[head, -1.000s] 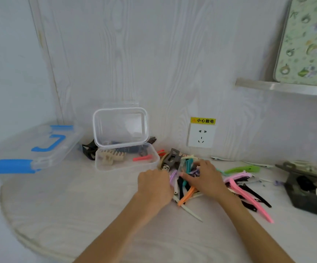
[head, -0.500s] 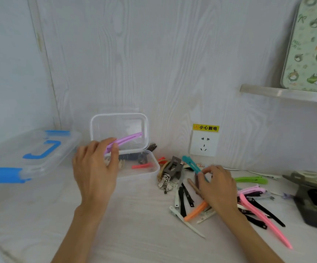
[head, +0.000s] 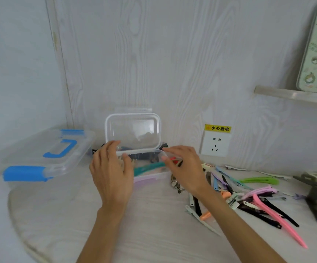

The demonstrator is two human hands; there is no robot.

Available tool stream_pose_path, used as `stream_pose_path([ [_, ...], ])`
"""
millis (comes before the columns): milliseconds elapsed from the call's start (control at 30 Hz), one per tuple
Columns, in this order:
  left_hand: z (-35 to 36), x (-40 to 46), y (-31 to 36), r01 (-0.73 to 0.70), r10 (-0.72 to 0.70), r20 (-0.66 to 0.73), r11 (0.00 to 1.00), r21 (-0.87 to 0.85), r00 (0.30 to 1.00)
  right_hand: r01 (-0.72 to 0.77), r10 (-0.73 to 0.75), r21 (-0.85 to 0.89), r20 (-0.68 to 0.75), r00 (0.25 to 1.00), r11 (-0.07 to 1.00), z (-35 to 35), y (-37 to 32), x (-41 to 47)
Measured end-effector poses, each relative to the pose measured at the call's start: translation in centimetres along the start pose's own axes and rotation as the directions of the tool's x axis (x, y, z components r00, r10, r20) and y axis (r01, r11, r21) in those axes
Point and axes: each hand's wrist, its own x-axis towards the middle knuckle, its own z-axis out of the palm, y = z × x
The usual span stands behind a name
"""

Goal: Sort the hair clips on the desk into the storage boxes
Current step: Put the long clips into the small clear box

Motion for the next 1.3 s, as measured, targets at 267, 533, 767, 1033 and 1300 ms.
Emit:
stream_pose_path([
  [267,0.6,-3.1,4.2,-0.404,0.523,0.386,0.845,-0.35,0.76,-0.351,0.284,0.184,0.311,0.907,0.918,-10.8,8.5,-4.2],
  [533,1.7,-5.4,4.3,-0.438,0.567,0.75,0.801,-0.407,0.339,-0.167,0.151,-0.042,0.672,0.725,0.985,-10.3,10.0,-5.9],
  [767,2.5,-5.7,3.7,-0.418,0.511,0.756,0.842,-0.342,0.41,0.063,0.03,-0.294,0.304,0.952,0.954,-9.0,10.8,-6.4],
  [1033,2.1,-5.6,4.0,-0.191,0.274,0.771,0.961,-0.199,0.575,0.08,-0.055,-0.266,0.104,0.993,0.961,-8.2,11.1,-6.4],
  [1300,1.5,-5.7,4.8,-0.076,0.267,0.724,0.955,-0.286,0.636,-0.098,0.098,0.007,-0.011,0.995,0.995,-7.5,10.8,-6.1],
])
